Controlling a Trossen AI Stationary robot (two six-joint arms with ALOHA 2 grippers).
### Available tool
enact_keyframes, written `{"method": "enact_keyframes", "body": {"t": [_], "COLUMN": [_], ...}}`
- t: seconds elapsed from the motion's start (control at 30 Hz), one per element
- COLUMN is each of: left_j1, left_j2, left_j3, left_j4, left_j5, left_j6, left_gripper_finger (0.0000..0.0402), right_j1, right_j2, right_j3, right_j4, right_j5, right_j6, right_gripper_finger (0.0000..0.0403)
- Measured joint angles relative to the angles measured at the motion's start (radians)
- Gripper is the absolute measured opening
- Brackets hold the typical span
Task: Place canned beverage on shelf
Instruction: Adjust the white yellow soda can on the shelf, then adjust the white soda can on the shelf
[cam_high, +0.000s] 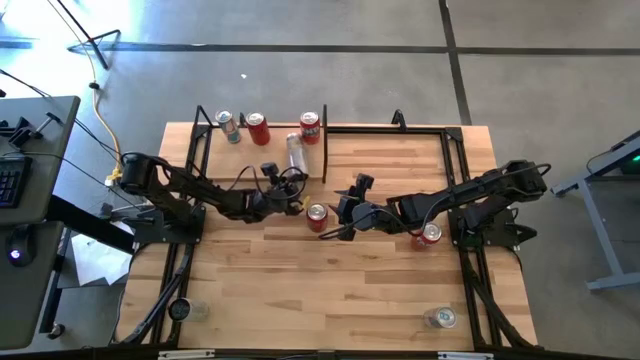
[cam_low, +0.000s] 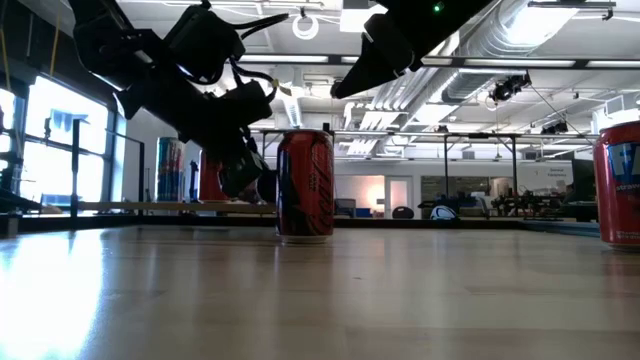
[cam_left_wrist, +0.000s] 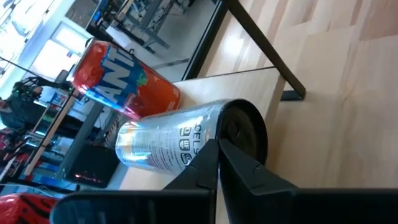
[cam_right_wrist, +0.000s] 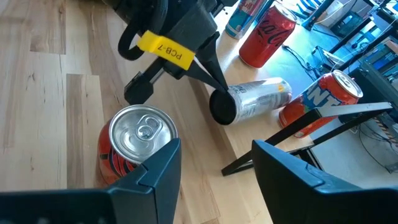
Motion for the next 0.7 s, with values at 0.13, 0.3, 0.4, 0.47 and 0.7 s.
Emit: {"method": "enact_keyframes", "body": {"t": [0.13,0.3,0.4,0.47,0.7], "left_j1": [-0.001,-0.001,-0.001,-0.005,-0.078], "left_j2": [-0.032,-0.093,-0.134,-0.163,-0.258], "left_j3": [0.000,0.000,0.000,0.000,-0.001], "left_j4": [-0.008,-0.049,-0.093,-0.142,-0.241], "left_j5": [-0.005,-0.007,-0.007,-0.001,-0.039], "left_j6": [-0.001,-0.021,-0.036,-0.057,-0.055], "left_gripper_finger": [0.0000,0.0001,0.0001,0.0000,0.0050], "right_j1": [0.000,0.000,0.000,0.000,0.000], "right_j2": [0.000,0.000,0.000,0.000,0.000], "right_j3": [0.000,0.000,0.000,0.000,0.000], "right_j4": [0.000,0.000,0.000,0.000,0.000], "right_j5": [0.000,0.000,0.000,0.000,0.000], "right_j6": [0.000,-0.001,-0.003,-0.003,-0.003], "right_gripper_finger": [0.0181,0.0181,0.0181,0.0181,0.0181]}}
